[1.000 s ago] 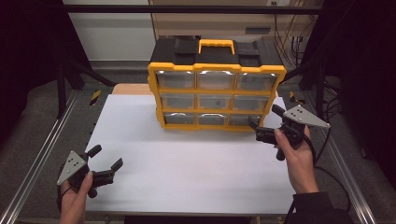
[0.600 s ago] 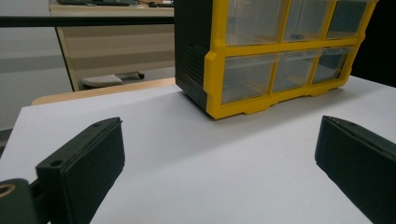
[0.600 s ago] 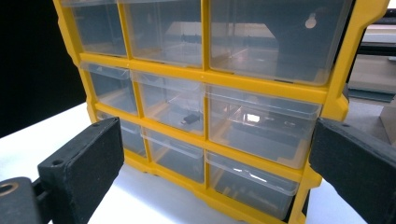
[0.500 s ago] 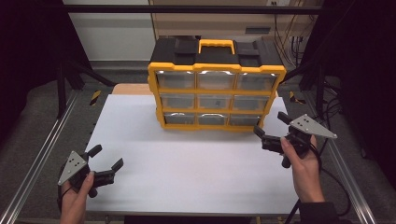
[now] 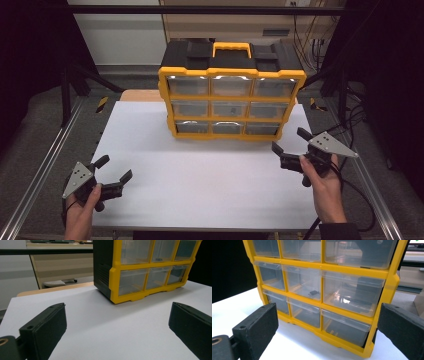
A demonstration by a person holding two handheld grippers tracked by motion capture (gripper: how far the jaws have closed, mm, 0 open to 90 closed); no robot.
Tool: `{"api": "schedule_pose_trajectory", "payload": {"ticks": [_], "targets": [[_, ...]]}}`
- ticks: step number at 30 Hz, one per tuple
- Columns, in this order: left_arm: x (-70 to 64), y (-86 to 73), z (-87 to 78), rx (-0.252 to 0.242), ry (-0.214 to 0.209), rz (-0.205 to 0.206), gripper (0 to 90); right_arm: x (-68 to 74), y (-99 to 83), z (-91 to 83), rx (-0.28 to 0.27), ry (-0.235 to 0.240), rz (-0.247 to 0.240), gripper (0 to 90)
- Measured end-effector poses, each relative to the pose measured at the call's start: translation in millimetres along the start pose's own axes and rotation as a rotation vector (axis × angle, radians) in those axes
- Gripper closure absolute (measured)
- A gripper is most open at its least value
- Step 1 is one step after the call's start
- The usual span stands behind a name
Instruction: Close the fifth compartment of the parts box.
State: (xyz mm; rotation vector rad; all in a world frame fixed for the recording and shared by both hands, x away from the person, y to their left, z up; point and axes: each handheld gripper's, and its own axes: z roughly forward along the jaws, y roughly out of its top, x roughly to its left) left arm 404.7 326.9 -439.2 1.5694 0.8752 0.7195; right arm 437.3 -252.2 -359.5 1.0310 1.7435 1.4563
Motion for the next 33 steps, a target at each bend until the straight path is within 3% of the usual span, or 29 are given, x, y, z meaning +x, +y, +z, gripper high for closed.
{"api": "schedule_pose_trajectory", "payload": {"ticks": [33], "targets": [[-1.6,-0.3,0.6,0.003,-0.007,0.012,1.2,0.3,-27.7,-6.0,0.019,0.006,0.011,3.7]]}}
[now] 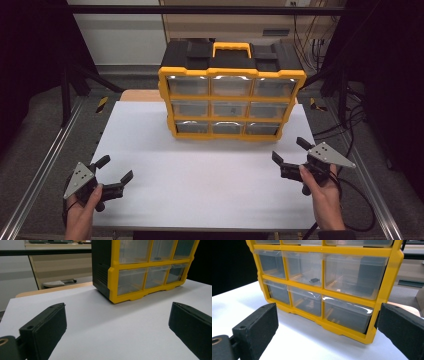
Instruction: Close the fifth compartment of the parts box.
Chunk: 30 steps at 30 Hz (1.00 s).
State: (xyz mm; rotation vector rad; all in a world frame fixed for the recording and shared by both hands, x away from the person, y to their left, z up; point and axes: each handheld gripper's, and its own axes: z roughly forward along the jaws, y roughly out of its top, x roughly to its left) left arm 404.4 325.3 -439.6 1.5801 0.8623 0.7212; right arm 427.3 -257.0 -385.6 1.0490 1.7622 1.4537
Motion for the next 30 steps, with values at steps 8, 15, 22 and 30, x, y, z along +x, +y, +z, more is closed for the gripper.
{"api": "schedule_pose_trajectory", "payload": {"ticks": [8,15,22,30], "targets": [[-0.8,-0.1,0.5,0.001,-0.002,0.002,1.2,2.7,-7.5,2.0,0.014,0.008,0.001,3.7],[-2.0,0.0,1.0,0.001,-0.006,0.007,1.2,4.1,-12.3,3.0,0.020,0.017,0.009,3.7],[-2.1,-0.1,1.1,0.002,-0.008,0.006,1.1,6.0,-17.3,3.8,0.024,0.024,0.016,3.7],[-2.4,0.1,1.1,-0.001,-0.009,0.008,1.1,11.1,-27.7,6.8,0.037,0.039,0.021,3.7]]}}
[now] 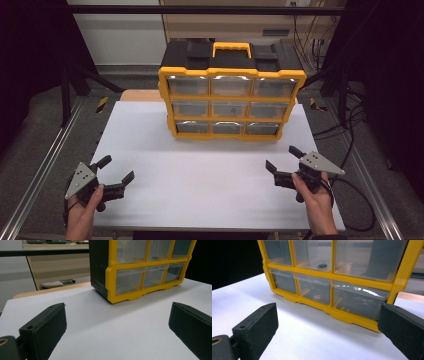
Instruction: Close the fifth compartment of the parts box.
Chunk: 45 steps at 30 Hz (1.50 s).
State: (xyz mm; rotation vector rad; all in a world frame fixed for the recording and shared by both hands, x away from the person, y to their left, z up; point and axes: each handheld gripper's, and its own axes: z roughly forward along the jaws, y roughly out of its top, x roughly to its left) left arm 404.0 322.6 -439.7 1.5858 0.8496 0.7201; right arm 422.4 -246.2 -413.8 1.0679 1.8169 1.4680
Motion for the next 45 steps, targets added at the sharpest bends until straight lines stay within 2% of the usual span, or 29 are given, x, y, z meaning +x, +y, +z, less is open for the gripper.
{"api": "schedule_pose_trajectory", "payload": {"ticks": [11,14,21,30,34,45], "targets": [[-0.3,0.0,0.2,0.000,-0.004,0.001,1.1,5.4,-13.1,8.9,0.004,0.016,-0.008,3.7],[-0.6,-0.1,0.5,0.001,-0.005,0.003,1.1,7.0,-17.8,10.3,0.006,0.017,0.009,3.6],[-1.4,-0.1,1.0,0.003,-0.007,0.006,1.1,9.2,-25.7,12.2,0.014,0.023,0.010,3.6],[-2.3,-0.5,2.3,0.001,-0.019,-0.005,1.1,12.9,-28.4,17.7,0.016,0.042,0.010,3.7],[-2.9,-0.8,3.0,0.001,-0.024,-0.010,1.1,15.2,-30.4,21.9,0.013,0.061,0.033,3.8],[-3.7,-1.3,4.6,0.003,-0.034,-0.017,1.1,21.6,-31.1,33.3,0.027,0.085,0.019,4.0]]}}
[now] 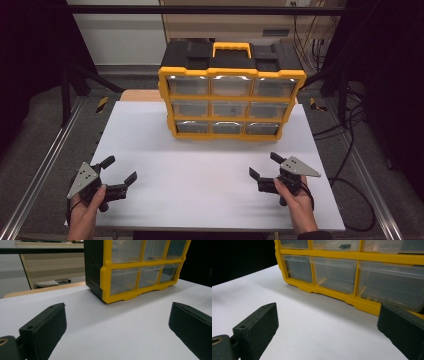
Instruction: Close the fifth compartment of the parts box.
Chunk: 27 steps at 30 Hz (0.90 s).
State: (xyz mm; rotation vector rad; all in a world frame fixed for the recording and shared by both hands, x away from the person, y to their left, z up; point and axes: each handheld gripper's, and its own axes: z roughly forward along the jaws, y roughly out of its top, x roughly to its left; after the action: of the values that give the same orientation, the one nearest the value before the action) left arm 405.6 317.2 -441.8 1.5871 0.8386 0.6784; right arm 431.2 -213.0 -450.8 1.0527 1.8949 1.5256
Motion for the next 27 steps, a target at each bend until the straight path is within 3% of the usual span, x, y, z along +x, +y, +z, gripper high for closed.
{"api": "schedule_pose_trajectory", "payload": {"ticks": [13,27], "targets": [[-0.7,-0.9,2.3,0.009,-0.006,-0.001,1.1,2.4,0.5,12.0,-0.002,0.007,-0.002,4.2],[-2.8,-1.3,5.9,0.016,-0.009,-0.003,1.1,7.9,-0.2,27.9,-0.022,-0.005,-0.058,5.0]]}}
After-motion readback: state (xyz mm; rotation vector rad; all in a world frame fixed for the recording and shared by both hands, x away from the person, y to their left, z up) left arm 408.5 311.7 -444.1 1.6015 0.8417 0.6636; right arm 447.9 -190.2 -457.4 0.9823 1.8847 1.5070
